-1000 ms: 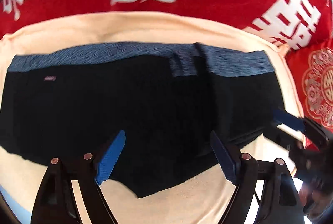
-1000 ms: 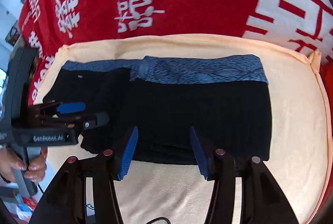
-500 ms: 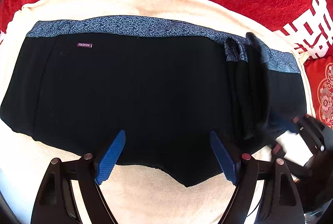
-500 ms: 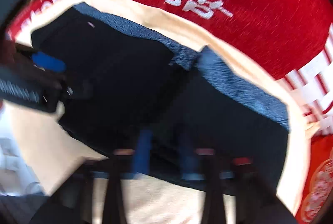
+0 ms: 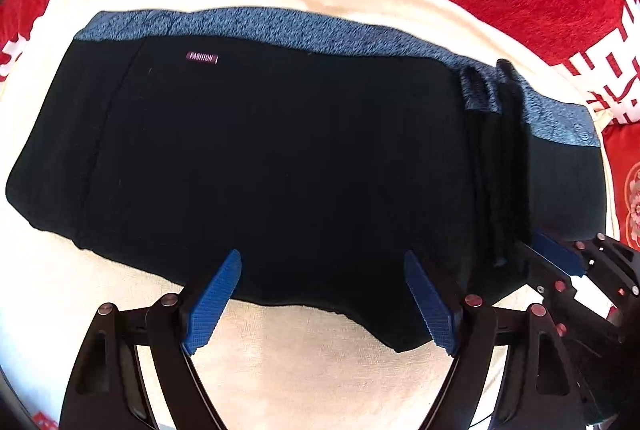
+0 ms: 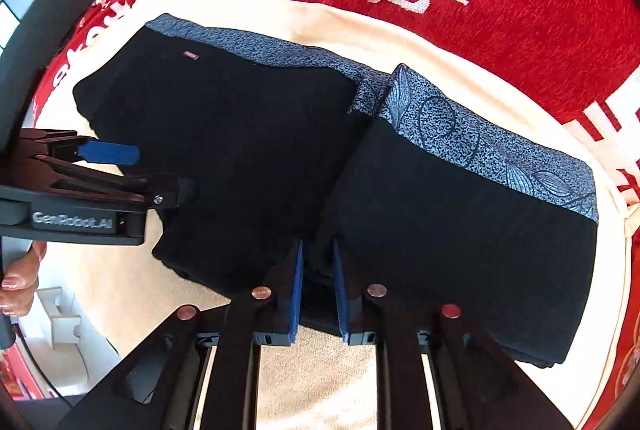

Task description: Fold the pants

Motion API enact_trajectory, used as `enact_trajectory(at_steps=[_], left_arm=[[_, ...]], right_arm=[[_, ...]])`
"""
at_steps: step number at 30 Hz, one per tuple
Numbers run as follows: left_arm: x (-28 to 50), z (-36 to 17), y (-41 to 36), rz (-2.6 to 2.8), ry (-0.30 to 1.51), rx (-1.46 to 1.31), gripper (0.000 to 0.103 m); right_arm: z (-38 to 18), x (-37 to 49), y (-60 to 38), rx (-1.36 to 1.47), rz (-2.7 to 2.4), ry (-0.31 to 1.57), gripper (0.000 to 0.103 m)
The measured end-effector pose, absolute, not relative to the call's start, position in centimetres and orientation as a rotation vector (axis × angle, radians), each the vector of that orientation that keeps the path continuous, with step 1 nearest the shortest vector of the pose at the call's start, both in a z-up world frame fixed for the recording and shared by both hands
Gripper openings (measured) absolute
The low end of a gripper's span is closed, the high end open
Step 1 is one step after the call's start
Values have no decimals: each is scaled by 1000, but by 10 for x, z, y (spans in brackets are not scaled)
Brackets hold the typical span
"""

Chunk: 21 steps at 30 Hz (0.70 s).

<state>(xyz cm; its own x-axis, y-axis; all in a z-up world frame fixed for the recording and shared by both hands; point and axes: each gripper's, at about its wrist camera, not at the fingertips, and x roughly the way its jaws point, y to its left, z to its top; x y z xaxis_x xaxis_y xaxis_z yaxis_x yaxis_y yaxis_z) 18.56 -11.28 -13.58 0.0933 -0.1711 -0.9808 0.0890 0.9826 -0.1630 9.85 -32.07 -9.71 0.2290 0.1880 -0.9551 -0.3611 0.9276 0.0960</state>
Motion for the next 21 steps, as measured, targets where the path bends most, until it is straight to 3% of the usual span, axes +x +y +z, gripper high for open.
enact_trajectory(at_steps=[3, 9, 13, 17, 21], left_arm=[[187, -134, -121, -180, 1459, -65, 84], [194, -136, -135, -165, 1462, -42, 84], [193, -139, -133, -149, 1475, -38, 84], [191, -140, -125, -114, 1490, -28, 97], [191, -140, -118, -106, 1483, -52, 97]], right_arm=[[-94, 97, -318, -161, 395, 1303, 34], [-91, 93, -316, -132, 391, 1338, 49], [-95, 89, -317, -76, 390, 1397, 51], [-95, 86, -314, -85, 377, 1411, 56], [-89, 86, -310, -82, 369, 1410, 60]])
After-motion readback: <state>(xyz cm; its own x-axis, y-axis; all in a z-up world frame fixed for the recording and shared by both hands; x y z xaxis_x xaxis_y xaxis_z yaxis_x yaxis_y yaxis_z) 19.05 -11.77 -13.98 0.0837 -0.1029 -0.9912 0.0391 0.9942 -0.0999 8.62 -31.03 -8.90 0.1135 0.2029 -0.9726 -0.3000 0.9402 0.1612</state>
